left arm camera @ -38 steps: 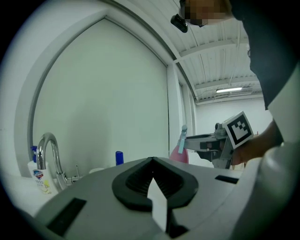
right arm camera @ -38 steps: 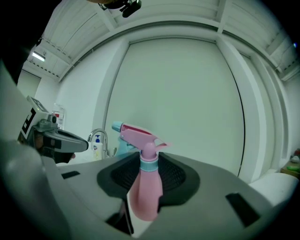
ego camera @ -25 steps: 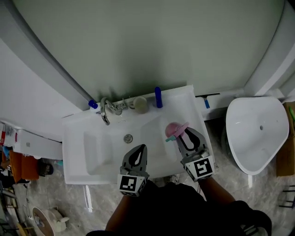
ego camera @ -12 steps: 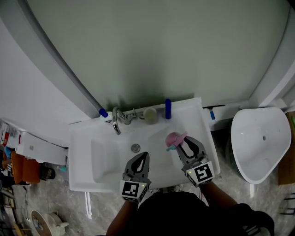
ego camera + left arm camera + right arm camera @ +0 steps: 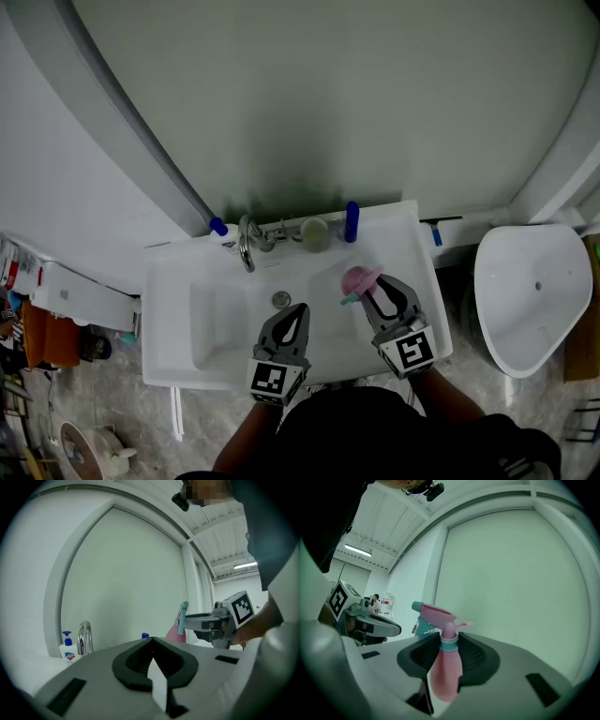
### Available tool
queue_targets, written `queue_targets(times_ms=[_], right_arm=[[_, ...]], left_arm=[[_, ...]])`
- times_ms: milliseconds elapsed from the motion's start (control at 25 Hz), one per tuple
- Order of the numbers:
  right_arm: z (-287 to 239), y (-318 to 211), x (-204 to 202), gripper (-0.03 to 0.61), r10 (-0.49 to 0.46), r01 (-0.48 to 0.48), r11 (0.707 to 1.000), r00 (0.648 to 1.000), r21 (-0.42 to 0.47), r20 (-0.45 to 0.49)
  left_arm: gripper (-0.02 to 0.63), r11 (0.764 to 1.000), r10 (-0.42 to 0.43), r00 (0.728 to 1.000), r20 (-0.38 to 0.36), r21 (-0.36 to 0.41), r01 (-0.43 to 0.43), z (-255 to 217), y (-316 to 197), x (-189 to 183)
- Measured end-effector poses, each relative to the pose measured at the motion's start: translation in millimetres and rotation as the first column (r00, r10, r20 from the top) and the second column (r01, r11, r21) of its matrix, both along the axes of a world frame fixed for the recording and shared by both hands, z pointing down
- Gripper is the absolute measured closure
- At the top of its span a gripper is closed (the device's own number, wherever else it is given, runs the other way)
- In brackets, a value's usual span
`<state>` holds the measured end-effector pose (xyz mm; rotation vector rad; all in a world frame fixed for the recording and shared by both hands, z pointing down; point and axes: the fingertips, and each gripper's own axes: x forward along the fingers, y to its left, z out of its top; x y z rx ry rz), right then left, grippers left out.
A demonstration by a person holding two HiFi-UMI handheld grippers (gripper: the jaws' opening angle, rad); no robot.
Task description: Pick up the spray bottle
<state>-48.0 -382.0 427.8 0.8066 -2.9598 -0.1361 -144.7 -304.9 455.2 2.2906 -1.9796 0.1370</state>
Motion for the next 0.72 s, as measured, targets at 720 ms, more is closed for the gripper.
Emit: queue_targets(times_ms=[720], right_arm=[[-49,14,-15,0.454,-0.057,0.052,0.995,0.997,0.081,0.057]], left_arm=[[0.618,0.988,-0.057,0.998,0.007,0.146,0.056,-59,-3,-30]])
